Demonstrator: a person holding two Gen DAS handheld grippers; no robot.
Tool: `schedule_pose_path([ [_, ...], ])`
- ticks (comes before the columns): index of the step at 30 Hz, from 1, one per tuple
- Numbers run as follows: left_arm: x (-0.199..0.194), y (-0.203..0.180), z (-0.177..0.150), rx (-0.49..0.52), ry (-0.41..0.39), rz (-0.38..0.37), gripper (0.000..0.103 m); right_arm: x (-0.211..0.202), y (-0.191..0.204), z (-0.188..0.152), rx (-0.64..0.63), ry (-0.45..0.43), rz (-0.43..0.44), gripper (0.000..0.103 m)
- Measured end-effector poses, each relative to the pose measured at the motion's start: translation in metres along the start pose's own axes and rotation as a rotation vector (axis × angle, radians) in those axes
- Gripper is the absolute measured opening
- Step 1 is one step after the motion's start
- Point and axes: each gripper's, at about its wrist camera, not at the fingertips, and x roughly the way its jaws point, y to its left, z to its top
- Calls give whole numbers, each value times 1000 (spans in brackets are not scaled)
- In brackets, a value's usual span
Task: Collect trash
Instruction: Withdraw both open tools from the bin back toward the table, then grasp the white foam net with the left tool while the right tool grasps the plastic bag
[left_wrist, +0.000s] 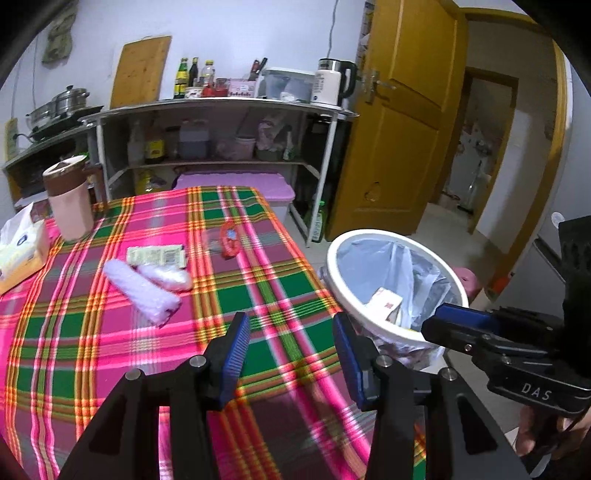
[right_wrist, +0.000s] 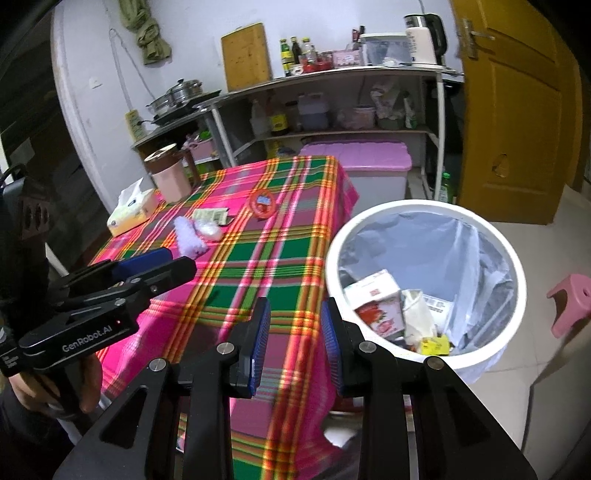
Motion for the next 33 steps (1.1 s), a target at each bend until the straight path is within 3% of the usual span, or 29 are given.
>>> schedule_pose_path([
  [19,2,70,-2,-143,6,133,46,37,31,17,-66,31,63,30],
  [33,40,117,18,-303,30,193,46,60,34,35,-80,33,86,30],
])
